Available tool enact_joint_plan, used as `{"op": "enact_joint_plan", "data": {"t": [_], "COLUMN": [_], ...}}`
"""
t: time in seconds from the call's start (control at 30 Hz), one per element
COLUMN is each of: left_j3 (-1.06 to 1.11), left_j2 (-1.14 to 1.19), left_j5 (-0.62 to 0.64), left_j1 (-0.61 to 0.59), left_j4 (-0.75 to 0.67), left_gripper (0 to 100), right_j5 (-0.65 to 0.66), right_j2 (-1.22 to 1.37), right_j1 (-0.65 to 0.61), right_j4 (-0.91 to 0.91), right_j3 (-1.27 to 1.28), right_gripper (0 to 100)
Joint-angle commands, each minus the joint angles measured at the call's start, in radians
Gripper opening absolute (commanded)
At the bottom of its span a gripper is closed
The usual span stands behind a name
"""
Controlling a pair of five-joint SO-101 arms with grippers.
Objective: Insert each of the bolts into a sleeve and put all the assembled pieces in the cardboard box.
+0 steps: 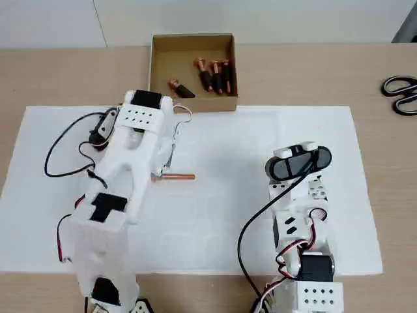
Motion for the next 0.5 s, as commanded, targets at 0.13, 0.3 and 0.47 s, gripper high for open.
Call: {"op": "enact_joint_plan", "data": {"t": [0.13,0.3,0.47], "left_j3": [-0.059,-0.094,-0.110], "left_j2": [0.127,0.222,0.298], "left_j5": [0.009,0.006,0.005], "left_j1": [-0.023,-0.018,-0.025], "left_j4": [-0.011,-0.012,-0.006], "left_gripper": [13,13,7], "right_j5": [0.003,0.003,0.003], "right_j2": [-0.018,-0.018,-0.018], "right_j1": [-0.004,-0.004,-0.004], "right_j4": [-0.007,-0.007,-0.007], "right_j3": [-0.017,-0.017,-0.018], "right_gripper": [0.4,0.4,0.4]}}
